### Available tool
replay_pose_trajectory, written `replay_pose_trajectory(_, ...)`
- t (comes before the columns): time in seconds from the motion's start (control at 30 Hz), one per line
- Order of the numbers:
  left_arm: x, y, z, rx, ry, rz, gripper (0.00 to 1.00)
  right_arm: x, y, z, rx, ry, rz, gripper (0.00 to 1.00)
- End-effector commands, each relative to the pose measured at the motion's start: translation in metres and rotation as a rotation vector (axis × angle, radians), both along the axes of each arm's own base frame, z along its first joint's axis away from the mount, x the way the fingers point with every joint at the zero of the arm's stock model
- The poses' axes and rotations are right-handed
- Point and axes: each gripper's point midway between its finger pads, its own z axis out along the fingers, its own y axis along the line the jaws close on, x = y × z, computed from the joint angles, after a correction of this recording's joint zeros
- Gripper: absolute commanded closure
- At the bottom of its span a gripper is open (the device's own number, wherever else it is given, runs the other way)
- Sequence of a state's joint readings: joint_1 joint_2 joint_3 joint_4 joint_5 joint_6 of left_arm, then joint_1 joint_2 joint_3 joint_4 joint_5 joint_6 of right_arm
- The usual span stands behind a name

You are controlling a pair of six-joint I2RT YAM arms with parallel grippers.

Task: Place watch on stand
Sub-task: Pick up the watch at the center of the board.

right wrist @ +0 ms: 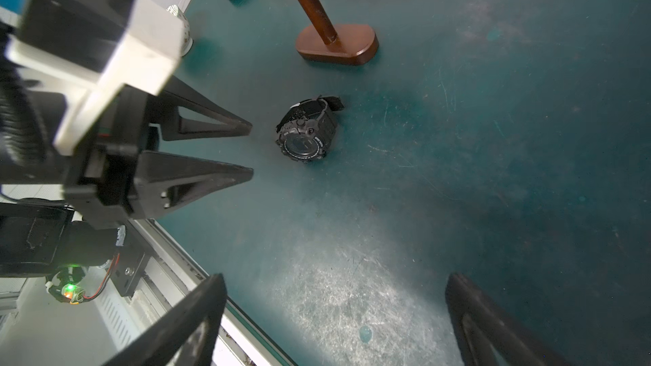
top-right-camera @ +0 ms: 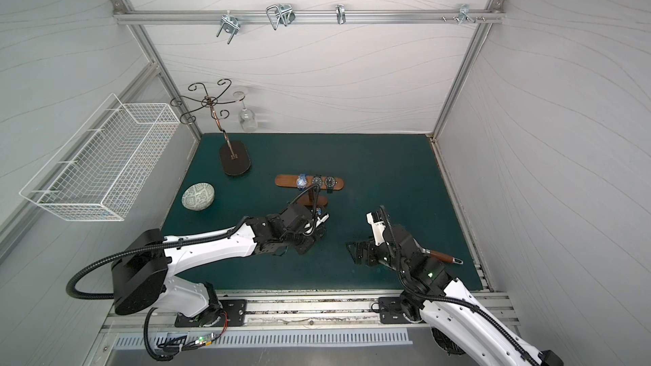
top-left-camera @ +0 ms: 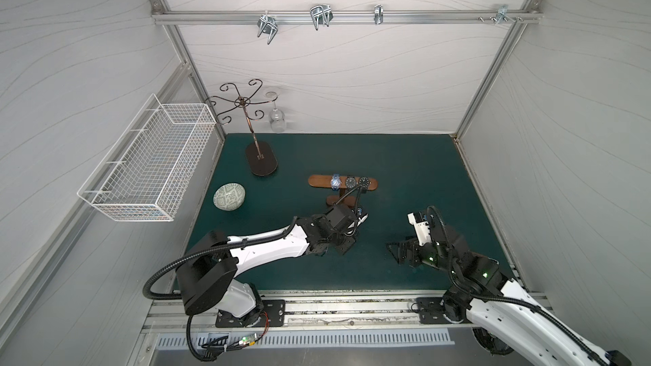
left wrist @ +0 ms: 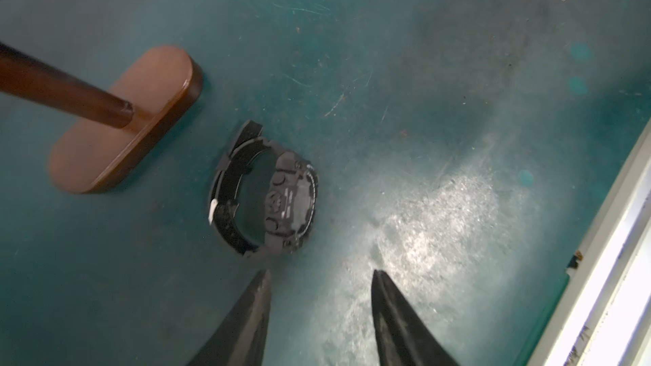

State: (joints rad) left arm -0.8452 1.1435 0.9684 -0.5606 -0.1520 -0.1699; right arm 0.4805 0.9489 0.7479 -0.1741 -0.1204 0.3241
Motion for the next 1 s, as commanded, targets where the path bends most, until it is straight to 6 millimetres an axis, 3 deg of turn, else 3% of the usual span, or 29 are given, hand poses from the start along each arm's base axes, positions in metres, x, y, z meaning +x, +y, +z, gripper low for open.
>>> replay_pose_trajectory(0.0,-0.021,-0.016,-0.011,0.022,0.007,-0.109,0.48,-0.031,-0.012,-0.03,-0.048,0.099,0.015,0.07)
replay_pose_trajectory(0.17,-0.036,-0.046,-0.035,-0.014,0.024,-0.23,0.48,-0.07,-0.02,-0.046,-0.037,0.131,0.043,0.01)
replay_pose_trajectory(0.47,-0.023,-0.064,-0.069,0.059,0.05,-0.242,0.5,-0.116,-0.019,-0.064,-0.025,0.167,0.066,0.01)
replay_pose_trajectory(0.73,-0.013,-0.083,-0.073,0.062,-0.011,-0.307,0.51,-0.126,-0.015,-0.091,-0.021,0.207,0.094,0.01)
replay_pose_trajectory(0.97,-0.011,-0.092,-0.089,0.087,0.009,-0.371,0.5,-0.125,-0.014,-0.093,-0.028,0.2,0.101,0.01)
